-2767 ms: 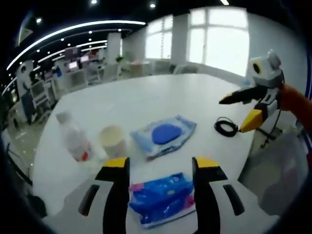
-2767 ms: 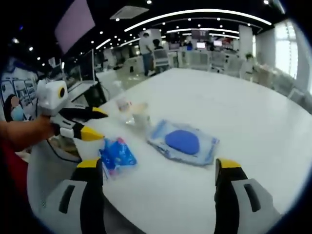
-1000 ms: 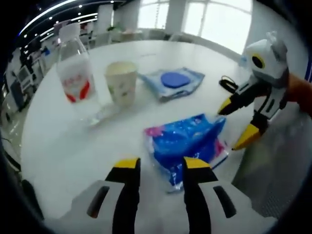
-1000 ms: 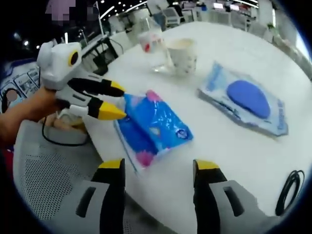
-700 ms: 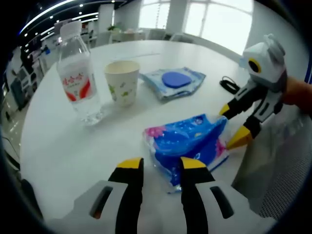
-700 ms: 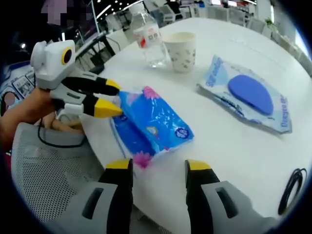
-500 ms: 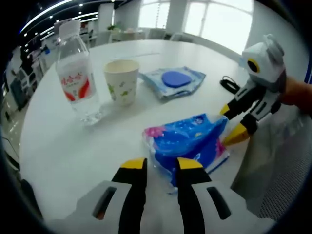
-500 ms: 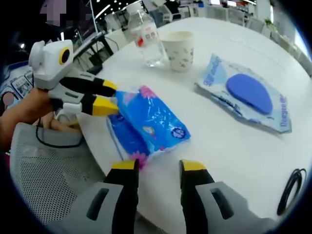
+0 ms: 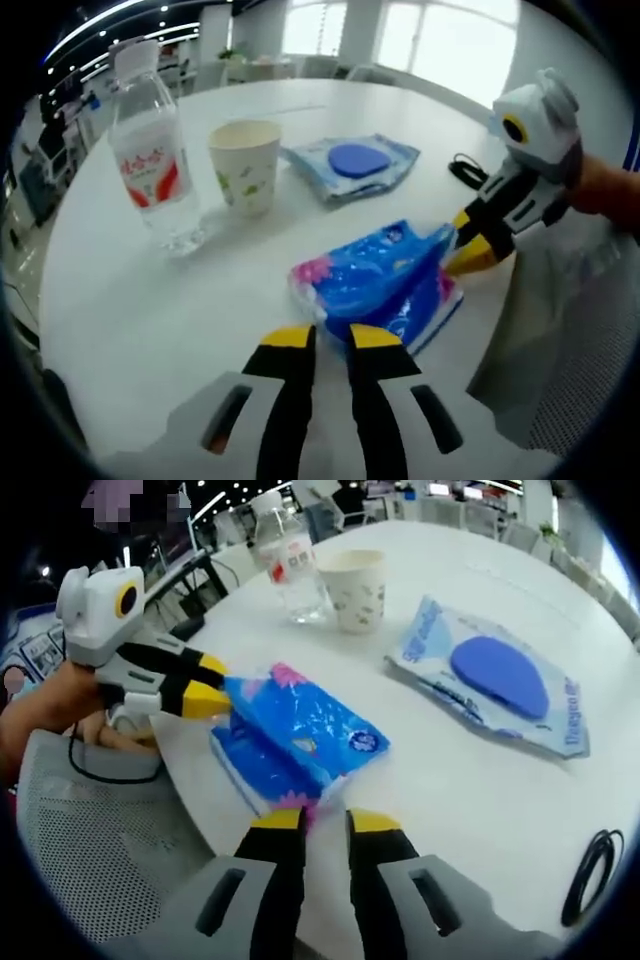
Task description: Arrange the tabletop items into an orderly group along one side of the table until the central work area is clear of visible clutter.
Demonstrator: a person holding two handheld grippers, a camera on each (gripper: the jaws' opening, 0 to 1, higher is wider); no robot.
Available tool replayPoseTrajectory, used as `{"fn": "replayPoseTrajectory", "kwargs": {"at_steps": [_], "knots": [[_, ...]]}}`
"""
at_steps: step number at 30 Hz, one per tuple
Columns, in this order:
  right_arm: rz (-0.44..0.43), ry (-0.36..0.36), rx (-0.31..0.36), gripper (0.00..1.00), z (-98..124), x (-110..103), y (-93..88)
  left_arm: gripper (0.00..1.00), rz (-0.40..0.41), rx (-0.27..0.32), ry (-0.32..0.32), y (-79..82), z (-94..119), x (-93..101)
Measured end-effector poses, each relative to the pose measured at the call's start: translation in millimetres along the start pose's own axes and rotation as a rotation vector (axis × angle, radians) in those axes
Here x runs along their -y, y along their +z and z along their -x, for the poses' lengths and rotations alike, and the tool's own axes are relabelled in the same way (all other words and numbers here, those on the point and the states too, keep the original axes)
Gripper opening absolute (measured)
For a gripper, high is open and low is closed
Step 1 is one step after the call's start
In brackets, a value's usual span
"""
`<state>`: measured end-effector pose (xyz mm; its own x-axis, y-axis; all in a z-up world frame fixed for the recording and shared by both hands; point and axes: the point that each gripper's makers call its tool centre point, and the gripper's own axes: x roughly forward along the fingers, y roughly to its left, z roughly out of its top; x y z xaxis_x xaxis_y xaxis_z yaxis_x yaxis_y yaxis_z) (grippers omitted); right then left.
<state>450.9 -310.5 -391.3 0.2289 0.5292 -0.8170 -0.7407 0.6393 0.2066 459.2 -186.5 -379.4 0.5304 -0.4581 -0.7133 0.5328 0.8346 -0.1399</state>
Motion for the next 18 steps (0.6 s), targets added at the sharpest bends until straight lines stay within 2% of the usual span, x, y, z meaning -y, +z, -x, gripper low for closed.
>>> {"fn": "replayPoseTrajectory", "kwargs": {"at_steps": [5, 18], "knots": [[-0.001, -0.004, 0.003, 0.05, 1.5, 2.6, 0.2, 0.05, 0.006, 0.0, 0.004, -0.4, -0.8, -0.1], [-0.037, 0.0, 0.004, 0.01, 3.5, 7.2, -2.5, 0.01, 0.001, -0.013, -0.008, 3.1, -3.1, 4.7]]}}
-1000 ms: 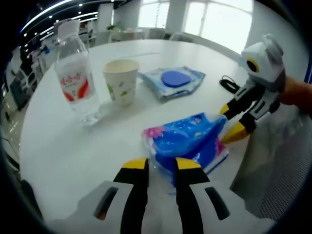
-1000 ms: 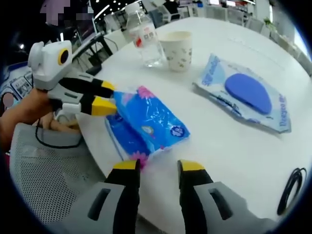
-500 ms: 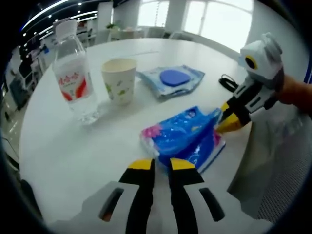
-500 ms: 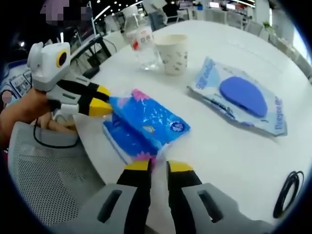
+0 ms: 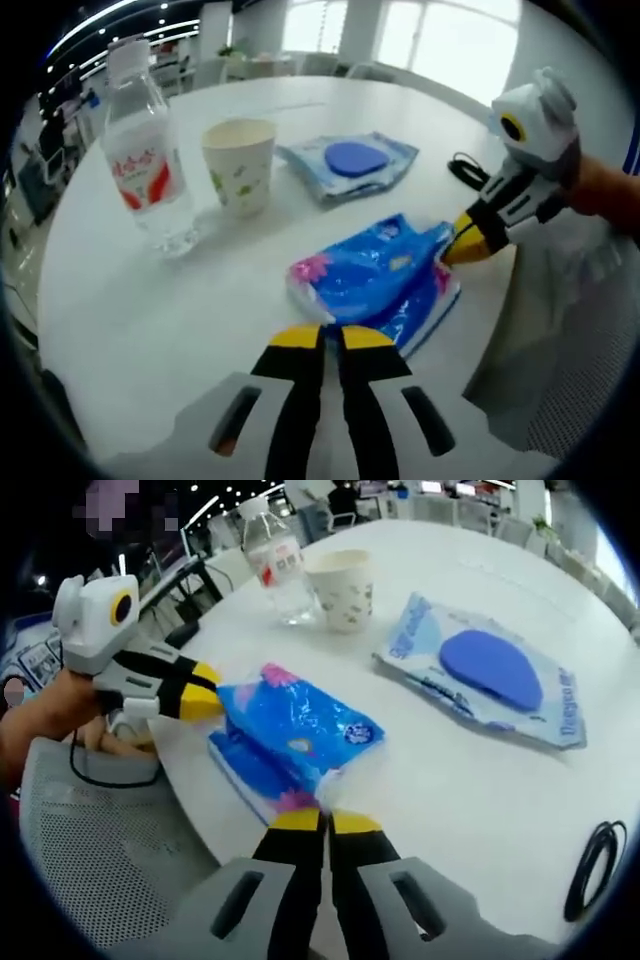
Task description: Arrange the tabletop items into an orderly group along one side of the table until the central work area is clear of visible clutter.
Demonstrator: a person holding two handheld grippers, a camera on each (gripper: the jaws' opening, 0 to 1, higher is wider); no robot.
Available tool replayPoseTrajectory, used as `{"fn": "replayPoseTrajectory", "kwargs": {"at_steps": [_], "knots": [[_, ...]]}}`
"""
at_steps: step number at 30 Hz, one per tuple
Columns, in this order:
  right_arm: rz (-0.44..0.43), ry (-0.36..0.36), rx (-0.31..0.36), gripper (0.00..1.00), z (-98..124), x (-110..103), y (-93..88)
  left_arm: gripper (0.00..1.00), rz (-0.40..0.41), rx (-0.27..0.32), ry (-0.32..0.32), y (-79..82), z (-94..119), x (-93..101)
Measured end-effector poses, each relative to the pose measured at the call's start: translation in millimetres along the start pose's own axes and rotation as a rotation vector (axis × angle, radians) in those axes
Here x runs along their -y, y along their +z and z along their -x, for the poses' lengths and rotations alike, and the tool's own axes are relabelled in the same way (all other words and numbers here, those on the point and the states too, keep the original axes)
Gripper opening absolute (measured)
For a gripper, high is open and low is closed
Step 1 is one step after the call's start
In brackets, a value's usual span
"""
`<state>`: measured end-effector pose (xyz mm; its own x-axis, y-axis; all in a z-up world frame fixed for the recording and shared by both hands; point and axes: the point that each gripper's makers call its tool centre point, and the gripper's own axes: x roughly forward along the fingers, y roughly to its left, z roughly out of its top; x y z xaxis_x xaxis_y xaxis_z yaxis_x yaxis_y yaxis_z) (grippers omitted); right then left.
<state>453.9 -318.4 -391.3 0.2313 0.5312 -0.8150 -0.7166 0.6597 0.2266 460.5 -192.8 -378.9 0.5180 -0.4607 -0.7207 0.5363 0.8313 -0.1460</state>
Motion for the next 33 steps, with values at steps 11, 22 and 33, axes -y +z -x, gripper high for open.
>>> {"fn": "replayPoseTrajectory", "kwargs": {"at_steps": [11, 22, 33], "knots": [[-0.017, 0.014, 0.011, 0.01, 4.0, 1.0, 1.6, 0.0, -0.008, 0.0, -0.004, 6.8, 4.8, 5.1], [-0.037, 0.01, 0.085, 0.01, 29.9, 10.0, 19.3, 0.0, -0.061, 0.021, 0.018, 36.2, 11.4, 9.7], [-0.038, -0.033, 0.131, 0.01, 65.8, 45.1, 20.9, 0.0, -0.117, 0.063, 0.004, 80.1, 1.3, 38.8]]}}
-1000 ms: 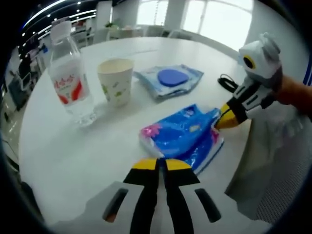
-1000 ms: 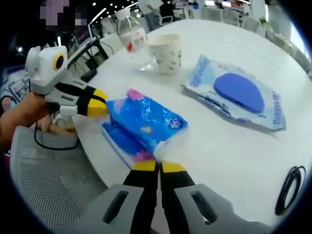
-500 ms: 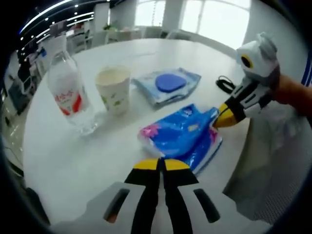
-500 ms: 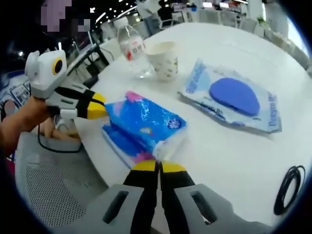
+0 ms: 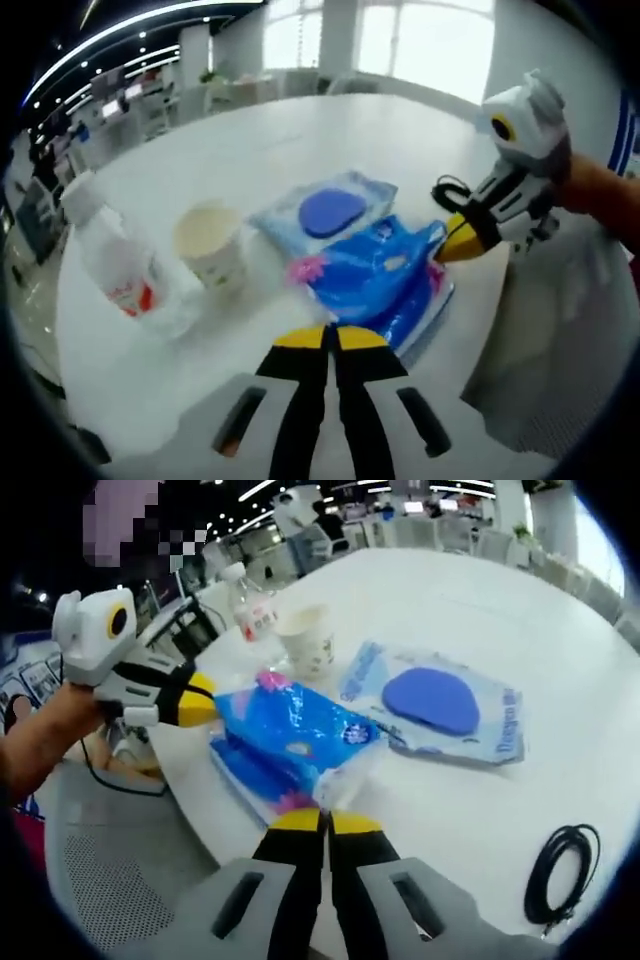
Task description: Arrange the tabletop items into an orderly group along one side of the table until the central work area is clear of visible clutter.
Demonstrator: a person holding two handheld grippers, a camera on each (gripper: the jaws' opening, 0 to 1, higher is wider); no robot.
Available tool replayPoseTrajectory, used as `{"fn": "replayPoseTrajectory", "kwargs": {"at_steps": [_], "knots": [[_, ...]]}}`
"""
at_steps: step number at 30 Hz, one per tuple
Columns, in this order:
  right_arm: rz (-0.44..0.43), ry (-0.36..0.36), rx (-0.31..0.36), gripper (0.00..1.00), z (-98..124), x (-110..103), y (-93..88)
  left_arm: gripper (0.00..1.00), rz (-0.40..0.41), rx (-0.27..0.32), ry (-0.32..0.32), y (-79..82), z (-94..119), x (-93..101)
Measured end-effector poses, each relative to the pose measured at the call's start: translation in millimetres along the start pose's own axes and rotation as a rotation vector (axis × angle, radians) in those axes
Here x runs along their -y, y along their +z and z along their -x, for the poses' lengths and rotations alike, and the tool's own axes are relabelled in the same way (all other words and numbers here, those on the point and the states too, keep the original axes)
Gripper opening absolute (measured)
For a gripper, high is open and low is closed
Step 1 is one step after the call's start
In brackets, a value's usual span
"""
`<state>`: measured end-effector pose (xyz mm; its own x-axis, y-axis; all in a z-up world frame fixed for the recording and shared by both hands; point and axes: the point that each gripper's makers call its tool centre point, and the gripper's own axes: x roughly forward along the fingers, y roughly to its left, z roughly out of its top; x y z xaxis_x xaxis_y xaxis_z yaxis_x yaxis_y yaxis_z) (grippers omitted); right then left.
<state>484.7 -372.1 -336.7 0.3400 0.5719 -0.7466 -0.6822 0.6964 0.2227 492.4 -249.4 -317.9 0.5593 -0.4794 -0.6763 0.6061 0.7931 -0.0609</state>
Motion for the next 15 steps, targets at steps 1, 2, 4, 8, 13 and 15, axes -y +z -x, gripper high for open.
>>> {"fn": "replayPoseTrajectory", "kwargs": {"at_steps": [1, 2, 4, 8, 13, 15], "knots": [[0.0, -0.004, 0.003, 0.01, 3.2, 3.6, 0.6, 0.0, -0.003, 0.004, -0.001, 3.7, -2.1, 1.7], [0.0, -0.011, 0.008, 0.01, 8.1, 9.3, 1.7, 0.0, -0.006, 0.011, -0.003, 9.6, -4.6, 4.8], [-0.003, -0.026, 0.017, 0.01, 15.9, 19.1, 3.5, 0.0, -0.019, 0.021, -0.007, 19.2, -9.4, 10.8], [-0.007, -0.049, 0.029, 0.01, 29.5, 34.6, 4.9, 0.0, -0.041, 0.031, -0.013, 34.6, -17.9, 21.1], [-0.014, -0.077, 0.041, 0.01, 46.3, 54.3, 4.2, 0.0, -0.06, 0.042, -0.021, 51.6, -29.4, 33.8], [-0.017, -0.085, 0.044, 0.01, 51.1, 60.8, 3.4, 0.0, -0.067, 0.047, -0.025, 58.2, -34.6, 39.2]]}}
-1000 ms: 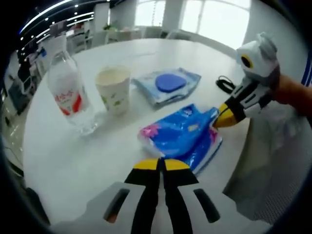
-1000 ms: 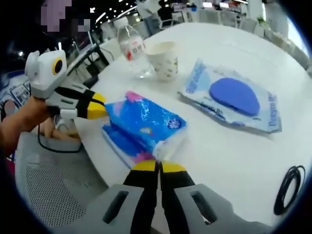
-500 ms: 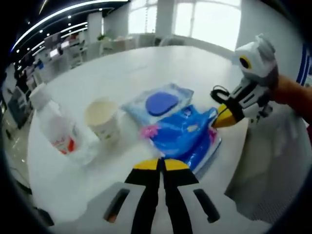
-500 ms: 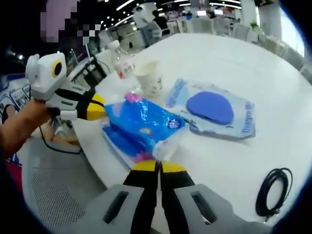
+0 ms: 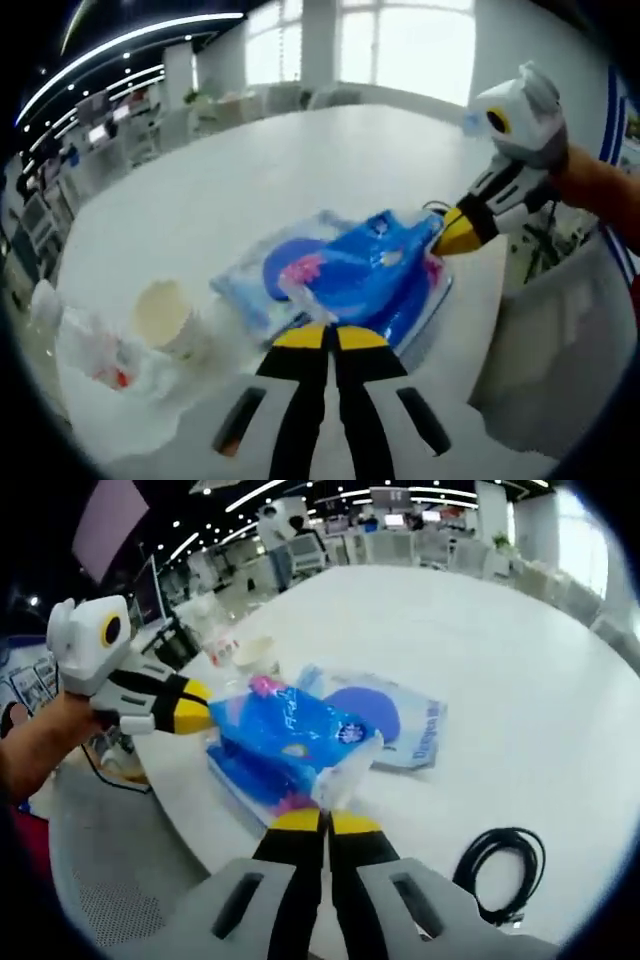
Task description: Arrange the tabletop items into an orderly group along one side of the table until the central work area is clear of visible clutter.
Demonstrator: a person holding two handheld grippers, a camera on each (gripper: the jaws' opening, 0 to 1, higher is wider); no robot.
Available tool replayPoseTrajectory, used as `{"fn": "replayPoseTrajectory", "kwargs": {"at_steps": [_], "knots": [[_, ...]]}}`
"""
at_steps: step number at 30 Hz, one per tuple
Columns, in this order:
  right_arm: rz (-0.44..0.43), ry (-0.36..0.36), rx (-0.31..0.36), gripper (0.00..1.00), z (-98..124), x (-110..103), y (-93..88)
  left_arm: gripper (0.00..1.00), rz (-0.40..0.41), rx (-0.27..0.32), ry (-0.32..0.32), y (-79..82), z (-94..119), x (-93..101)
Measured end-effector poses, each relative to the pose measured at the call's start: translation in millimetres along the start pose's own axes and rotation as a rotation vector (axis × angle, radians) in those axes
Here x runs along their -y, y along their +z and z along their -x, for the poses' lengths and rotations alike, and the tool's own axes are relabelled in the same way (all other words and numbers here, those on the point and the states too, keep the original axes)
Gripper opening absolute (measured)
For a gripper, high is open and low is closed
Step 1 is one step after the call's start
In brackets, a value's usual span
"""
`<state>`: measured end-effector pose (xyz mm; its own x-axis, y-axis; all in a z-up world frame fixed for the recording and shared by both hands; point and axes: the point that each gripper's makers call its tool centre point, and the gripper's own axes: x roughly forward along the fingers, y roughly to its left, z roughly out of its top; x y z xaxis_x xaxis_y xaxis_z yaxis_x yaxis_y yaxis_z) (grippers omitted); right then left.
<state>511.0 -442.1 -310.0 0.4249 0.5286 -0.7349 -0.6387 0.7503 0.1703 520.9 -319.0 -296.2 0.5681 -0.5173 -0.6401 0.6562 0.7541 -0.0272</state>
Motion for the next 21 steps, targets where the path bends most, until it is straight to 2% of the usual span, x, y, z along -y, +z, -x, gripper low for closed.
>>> {"fn": "replayPoseTrajectory", "kwargs": {"at_steps": [11, 21], "knots": [[-0.023, -0.045, 0.021, 0.01, 27.8, 49.9, -2.1, 0.0, -0.022, 0.017, -0.016, 37.0, -33.3, 26.9], [-0.029, -0.067, 0.042, 0.01, 41.4, 83.4, -1.7, 0.0, -0.04, 0.028, -0.02, 59.4, -59.0, 41.7]]}}
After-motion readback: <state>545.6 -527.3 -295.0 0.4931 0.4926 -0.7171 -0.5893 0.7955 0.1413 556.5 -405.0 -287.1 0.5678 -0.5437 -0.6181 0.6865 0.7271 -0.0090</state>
